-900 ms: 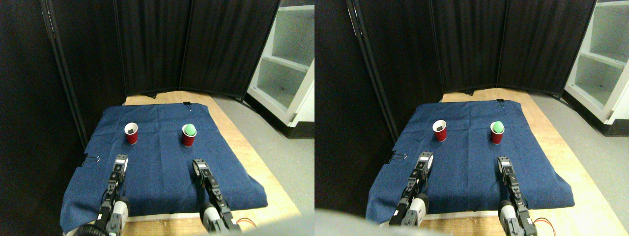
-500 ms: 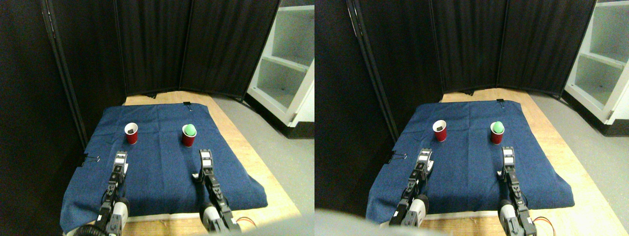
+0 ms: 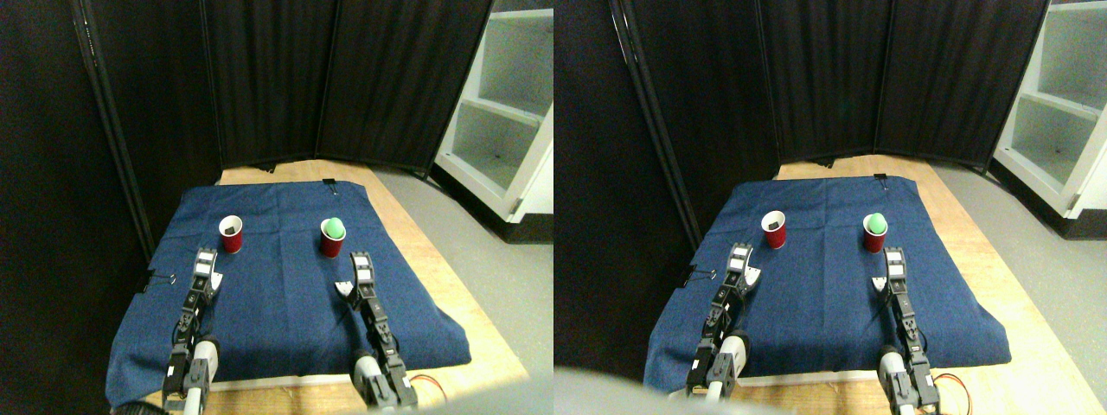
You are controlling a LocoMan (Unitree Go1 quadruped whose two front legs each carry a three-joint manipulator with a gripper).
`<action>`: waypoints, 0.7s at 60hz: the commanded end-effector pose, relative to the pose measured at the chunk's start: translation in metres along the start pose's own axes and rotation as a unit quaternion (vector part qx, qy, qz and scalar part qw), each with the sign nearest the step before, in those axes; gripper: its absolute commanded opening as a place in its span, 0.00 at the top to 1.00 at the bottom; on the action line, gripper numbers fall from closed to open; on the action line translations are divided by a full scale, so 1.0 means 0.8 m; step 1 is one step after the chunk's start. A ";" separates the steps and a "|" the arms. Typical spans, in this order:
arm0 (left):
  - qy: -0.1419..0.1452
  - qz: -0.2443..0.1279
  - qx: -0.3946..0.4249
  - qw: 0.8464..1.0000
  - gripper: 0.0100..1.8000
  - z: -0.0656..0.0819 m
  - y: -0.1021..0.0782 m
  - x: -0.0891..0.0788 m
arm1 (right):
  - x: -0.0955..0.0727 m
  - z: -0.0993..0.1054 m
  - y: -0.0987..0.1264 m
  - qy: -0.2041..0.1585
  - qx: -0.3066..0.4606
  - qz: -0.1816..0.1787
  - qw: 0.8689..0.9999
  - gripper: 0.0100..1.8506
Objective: Pour (bimanual)
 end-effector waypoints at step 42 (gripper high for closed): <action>-0.095 0.124 -0.203 0.967 0.66 0.014 0.009 0.034 | 0.051 0.012 -0.017 -0.045 0.234 -0.010 0.971 0.67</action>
